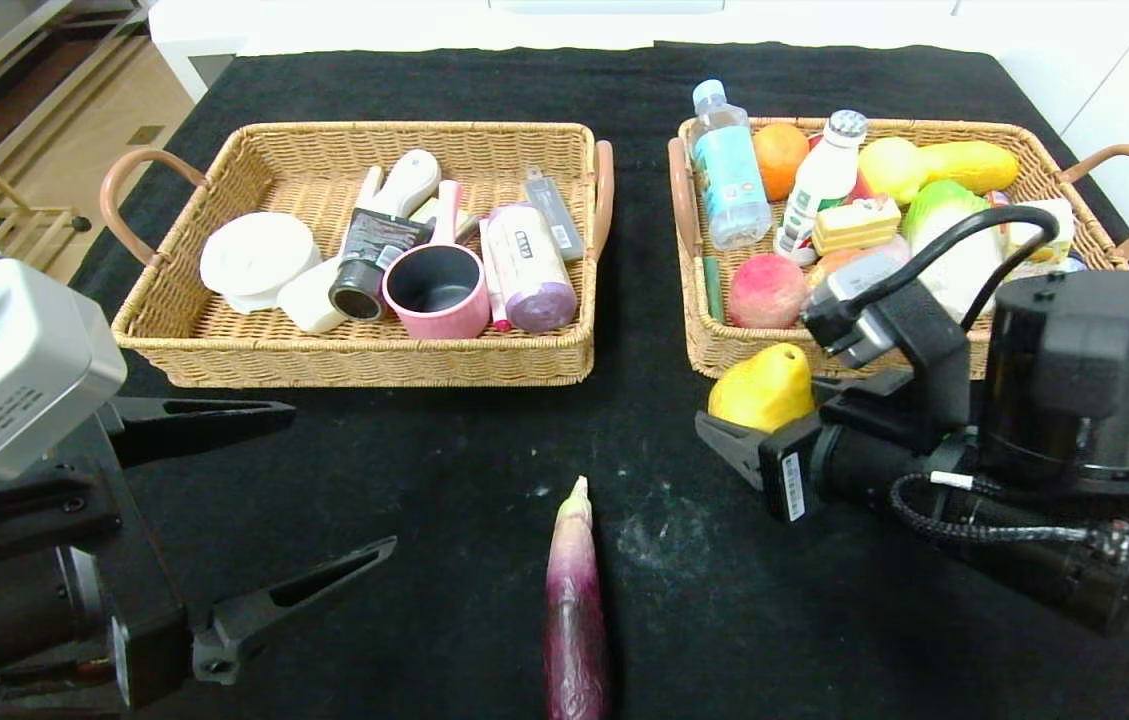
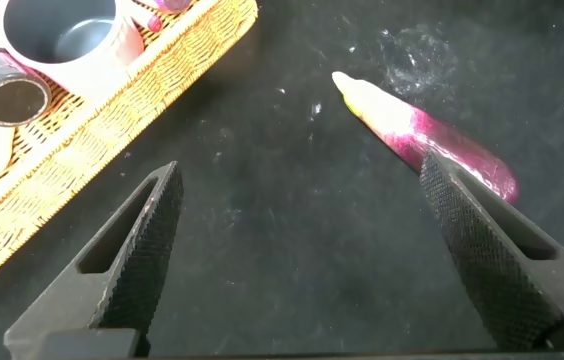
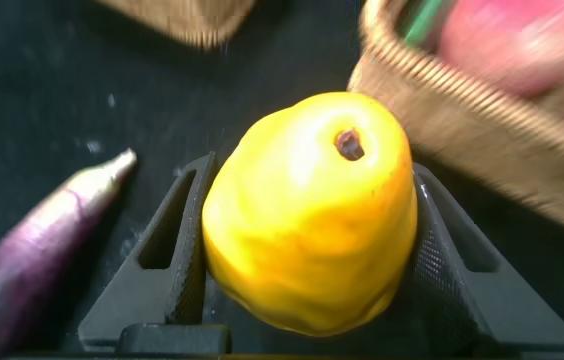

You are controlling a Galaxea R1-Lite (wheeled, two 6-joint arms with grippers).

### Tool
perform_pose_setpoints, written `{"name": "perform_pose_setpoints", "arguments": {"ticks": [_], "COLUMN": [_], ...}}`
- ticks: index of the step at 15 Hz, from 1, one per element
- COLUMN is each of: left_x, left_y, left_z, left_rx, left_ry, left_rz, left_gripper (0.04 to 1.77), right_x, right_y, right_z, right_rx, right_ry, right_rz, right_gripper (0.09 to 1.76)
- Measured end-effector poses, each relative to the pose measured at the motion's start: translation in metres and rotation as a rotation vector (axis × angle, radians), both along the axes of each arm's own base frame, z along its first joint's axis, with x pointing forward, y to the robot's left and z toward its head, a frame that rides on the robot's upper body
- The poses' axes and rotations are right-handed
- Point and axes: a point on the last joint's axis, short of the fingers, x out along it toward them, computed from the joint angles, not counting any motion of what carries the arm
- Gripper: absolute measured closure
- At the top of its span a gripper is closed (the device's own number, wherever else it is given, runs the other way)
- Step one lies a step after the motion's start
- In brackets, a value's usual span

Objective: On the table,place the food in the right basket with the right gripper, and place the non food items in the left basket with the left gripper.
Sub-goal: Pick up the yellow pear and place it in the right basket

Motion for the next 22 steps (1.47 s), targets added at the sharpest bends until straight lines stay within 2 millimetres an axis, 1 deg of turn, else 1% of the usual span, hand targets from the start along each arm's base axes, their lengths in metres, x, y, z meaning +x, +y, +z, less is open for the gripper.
{"name": "perform_pose_setpoints", "arguments": {"ticks": [2, 4, 9, 12, 15, 17, 22], "left_x": [0.0, 0.001, 0.002, 0.002, 0.004, 0.005, 0.006], "left_y": [0.0, 0.0, -0.001, -0.001, -0.002, -0.003, -0.003], "left_z": [0.0, -0.001, -0.002, -0.003, -0.004, -0.005, -0.005], "left_rx": [0.0, 0.001, 0.004, 0.008, 0.011, 0.011, 0.011], "left_ry": [0.001, 0.002, 0.008, 0.013, 0.018, 0.022, 0.022], "left_rz": [0.001, 0.001, 0.001, 0.001, 0.0, 0.0, 0.001], "left_gripper": [0.09, 0.09, 0.09, 0.09, 0.09, 0.09, 0.09], "right_x": [-0.005, -0.005, 0.012, 0.027, 0.047, 0.063, 0.105], "right_y": [-0.007, -0.015, -0.048, -0.075, -0.1, -0.111, -0.127], "right_z": [0.012, 0.023, 0.053, 0.069, 0.085, 0.091, 0.104], "right_rx": [0.022, 0.032, 0.051, 0.063, 0.075, 0.075, 0.082], "right_ry": [-0.033, -0.068, -0.123, -0.139, -0.163, -0.173, -0.201], "right_rz": [-0.008, -0.028, -0.123, -0.179, -0.245, -0.289, -0.371], "right_gripper": [0.67, 0.67, 0.67, 0.67, 0.67, 0.67, 0.67]}}
